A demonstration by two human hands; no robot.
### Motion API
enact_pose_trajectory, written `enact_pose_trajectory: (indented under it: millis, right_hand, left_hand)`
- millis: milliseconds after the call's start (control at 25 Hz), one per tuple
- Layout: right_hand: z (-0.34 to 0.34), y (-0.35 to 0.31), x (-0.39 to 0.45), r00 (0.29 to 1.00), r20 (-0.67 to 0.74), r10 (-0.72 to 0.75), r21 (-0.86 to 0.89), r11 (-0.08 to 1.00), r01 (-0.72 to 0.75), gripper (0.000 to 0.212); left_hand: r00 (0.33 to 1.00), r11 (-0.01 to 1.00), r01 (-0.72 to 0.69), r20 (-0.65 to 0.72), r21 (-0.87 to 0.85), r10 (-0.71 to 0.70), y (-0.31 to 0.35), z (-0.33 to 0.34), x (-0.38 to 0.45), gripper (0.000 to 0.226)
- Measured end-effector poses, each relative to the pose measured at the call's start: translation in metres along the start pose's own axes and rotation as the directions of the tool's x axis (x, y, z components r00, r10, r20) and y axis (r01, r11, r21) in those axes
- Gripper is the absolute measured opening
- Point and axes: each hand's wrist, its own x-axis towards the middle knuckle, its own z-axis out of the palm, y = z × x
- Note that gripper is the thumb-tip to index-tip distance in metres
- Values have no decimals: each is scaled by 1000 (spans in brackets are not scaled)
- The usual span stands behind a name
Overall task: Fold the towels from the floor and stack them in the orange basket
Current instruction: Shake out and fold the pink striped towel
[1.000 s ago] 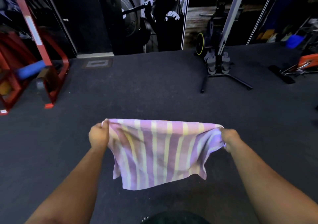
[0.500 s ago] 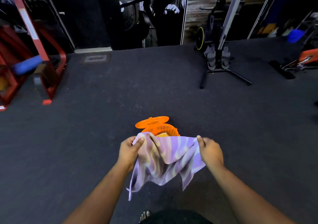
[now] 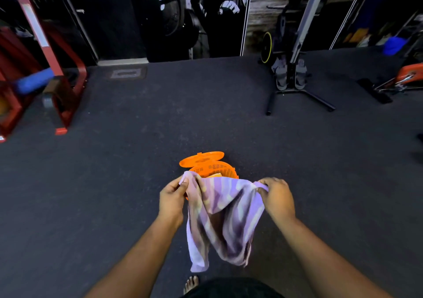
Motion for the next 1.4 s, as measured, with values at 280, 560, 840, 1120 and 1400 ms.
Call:
enact_pose_trajectory:
  millis: [280, 560, 840, 1120, 1400]
  right_hand:
    - [-9, -28, -4, 989, -43, 144, 158, 978, -136, 46]
    - [15, -85, -26, 847, 531, 11, 709, 543, -451, 14]
    - [14, -110, -41, 863, 476, 171, 777, 377, -503, 12]
    - [13, -124, -53, 809, 563, 170, 797, 149, -586, 9]
    - [10, -108, -40, 780, 624, 56, 706, 386, -593, 31]
  left_hand:
    - [976, 979, -131, -156, 154, 155, 9, 16, -11, 7]
    - [964, 908, -259, 141, 329, 224, -4, 42, -38, 14]
    - [918, 747, -395, 194, 534, 346, -2, 47, -51, 12]
    - [840, 527, -523, 302, 670, 450, 3, 42, -52, 20]
    - [786, 404, -610, 454, 682, 420, 21, 27, -36, 28]
